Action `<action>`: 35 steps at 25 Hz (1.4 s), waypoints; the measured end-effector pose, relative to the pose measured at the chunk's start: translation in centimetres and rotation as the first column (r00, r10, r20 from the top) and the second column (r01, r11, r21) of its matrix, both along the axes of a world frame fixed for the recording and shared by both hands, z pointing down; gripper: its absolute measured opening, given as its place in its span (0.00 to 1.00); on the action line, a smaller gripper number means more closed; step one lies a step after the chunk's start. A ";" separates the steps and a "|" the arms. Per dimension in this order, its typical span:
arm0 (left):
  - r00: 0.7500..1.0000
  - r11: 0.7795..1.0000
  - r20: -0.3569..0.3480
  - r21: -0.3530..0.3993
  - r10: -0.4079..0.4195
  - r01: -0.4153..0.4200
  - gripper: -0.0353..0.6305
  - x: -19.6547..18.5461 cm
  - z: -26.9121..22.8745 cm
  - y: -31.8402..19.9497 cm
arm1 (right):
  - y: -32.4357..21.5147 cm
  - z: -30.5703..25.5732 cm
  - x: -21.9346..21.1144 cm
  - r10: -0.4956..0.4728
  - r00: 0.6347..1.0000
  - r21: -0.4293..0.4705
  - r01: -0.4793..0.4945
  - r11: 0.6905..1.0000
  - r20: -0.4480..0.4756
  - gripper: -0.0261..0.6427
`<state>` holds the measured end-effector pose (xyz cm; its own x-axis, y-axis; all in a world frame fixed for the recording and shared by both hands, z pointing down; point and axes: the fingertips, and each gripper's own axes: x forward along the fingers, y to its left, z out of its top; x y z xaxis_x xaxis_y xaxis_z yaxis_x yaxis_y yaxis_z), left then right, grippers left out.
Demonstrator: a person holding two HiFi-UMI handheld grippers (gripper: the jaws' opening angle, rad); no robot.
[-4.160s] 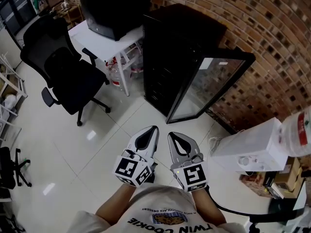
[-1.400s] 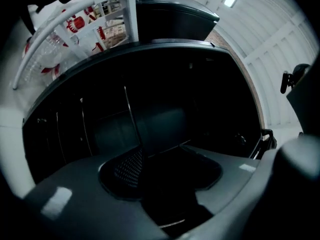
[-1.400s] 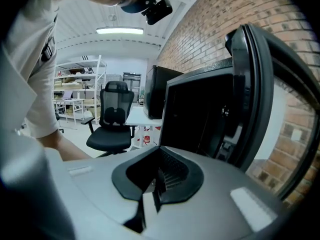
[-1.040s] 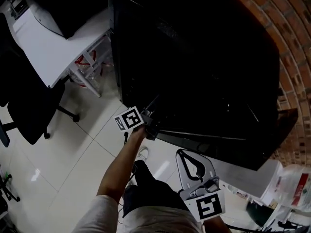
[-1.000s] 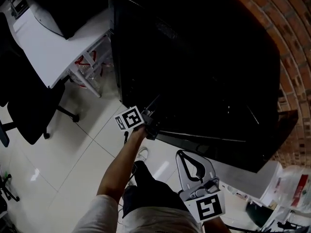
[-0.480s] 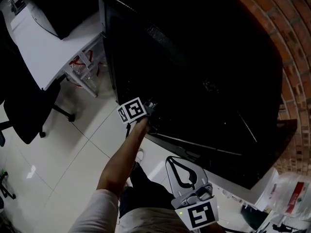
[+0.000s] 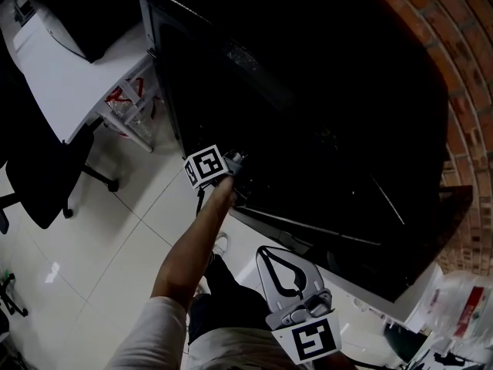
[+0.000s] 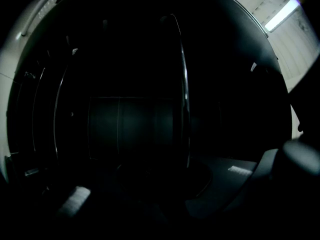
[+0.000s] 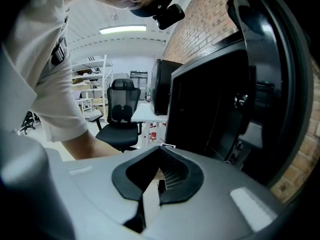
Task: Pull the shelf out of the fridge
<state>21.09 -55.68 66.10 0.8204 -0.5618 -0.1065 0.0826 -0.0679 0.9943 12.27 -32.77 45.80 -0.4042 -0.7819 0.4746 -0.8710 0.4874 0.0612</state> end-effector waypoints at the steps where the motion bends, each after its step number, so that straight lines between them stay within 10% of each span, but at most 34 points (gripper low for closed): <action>1: 1.000 1.000 0.015 -0.011 0.005 -0.005 0.06 0.1 0.1 0.0 | 0.0 -0.1 0.0 0.005 1.000 0.002 -0.005 1.000 0.003 0.05; 35: 0.998 0.995 0.002 0.078 -0.069 0.069 0.06 -13.8 -8.3 11.7 | 5.5 -3.7 -4.8 0.027 0.999 0.090 -0.030 0.995 0.027 0.05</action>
